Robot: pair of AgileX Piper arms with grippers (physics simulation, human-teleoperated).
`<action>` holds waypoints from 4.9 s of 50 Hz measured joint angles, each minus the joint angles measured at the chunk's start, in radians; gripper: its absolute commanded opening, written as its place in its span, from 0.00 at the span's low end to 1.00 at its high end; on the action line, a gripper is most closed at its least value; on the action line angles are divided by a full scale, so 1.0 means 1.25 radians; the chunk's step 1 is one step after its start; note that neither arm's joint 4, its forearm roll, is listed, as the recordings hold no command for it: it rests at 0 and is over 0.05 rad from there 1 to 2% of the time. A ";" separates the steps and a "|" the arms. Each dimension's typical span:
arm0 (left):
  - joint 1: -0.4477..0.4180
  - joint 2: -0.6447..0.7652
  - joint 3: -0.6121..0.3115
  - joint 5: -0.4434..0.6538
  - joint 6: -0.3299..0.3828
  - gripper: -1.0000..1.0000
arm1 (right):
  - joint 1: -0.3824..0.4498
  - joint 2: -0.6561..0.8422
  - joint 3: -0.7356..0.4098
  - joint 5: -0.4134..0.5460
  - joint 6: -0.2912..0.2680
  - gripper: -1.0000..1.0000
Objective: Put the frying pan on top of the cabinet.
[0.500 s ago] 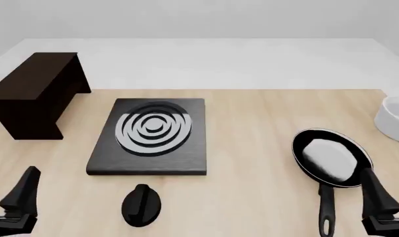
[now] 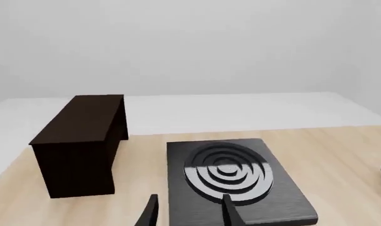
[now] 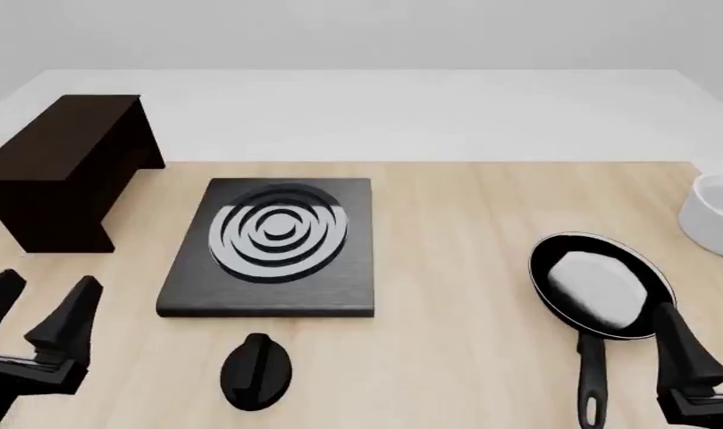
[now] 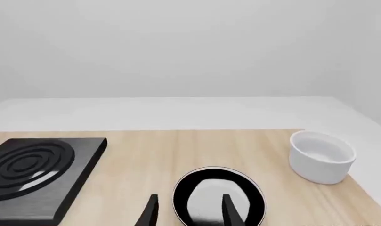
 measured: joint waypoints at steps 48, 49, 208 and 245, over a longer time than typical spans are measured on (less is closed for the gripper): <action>-0.677 0.999 -0.404 -0.508 -0.564 1.00 | -0.010 0.027 0.005 -0.029 0.034 1.00; -0.685 1.008 -0.408 -0.515 -0.575 1.00 | -0.010 0.027 0.005 -0.029 0.034 1.00; -0.871 1.632 -0.894 -0.547 -0.889 1.00 | -0.025 0.040 0.006 -0.048 0.107 1.00; -0.893 1.652 -0.935 -0.539 -0.927 1.00 | -0.024 0.036 0.006 -0.043 0.110 1.00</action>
